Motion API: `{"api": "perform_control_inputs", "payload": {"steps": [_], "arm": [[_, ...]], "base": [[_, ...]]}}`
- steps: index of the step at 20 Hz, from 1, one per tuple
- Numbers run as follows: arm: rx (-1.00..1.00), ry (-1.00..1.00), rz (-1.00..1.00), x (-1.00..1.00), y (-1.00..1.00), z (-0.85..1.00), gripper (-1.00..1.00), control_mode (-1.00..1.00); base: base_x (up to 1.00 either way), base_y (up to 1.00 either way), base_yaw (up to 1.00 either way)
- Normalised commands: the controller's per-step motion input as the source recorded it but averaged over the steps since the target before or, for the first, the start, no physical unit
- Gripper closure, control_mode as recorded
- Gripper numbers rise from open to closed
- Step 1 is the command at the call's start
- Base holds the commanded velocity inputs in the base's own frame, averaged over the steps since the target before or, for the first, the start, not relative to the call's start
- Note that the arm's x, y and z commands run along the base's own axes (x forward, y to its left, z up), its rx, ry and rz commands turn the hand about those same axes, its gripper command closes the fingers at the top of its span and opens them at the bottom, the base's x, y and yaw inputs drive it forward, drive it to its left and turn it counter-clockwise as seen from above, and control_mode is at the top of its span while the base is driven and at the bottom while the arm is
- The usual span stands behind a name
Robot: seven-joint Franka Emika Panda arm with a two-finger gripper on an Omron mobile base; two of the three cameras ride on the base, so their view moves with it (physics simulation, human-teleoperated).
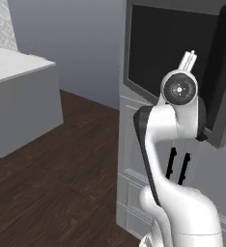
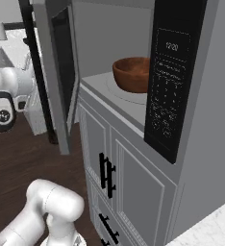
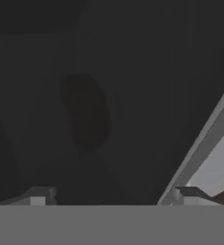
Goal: Pick the garlic from the sink and place it in the bowl. Then pick the bowl and place it in the microwave. Then close the microwave door and press the start button.
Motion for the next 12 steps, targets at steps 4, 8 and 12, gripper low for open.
{"api": "perform_control_inputs", "payload": {"steps": [4, 8, 12], "arm": [[0.09, 0.0, -0.1, 0.62, -0.63, 0.03, -1.0, -1.0], [0.04, 0.0, -0.08, 0.4, -0.58, 0.0, -1.0, -1.0], [0.0, 0.0, -0.07, 0.33, -0.47, 0.0, -1.0, -1.0]], "base": [[0.0, 0.0, 0.0], [0.0, 0.0, 0.0], [0.0, 0.0, 0.0]]}}
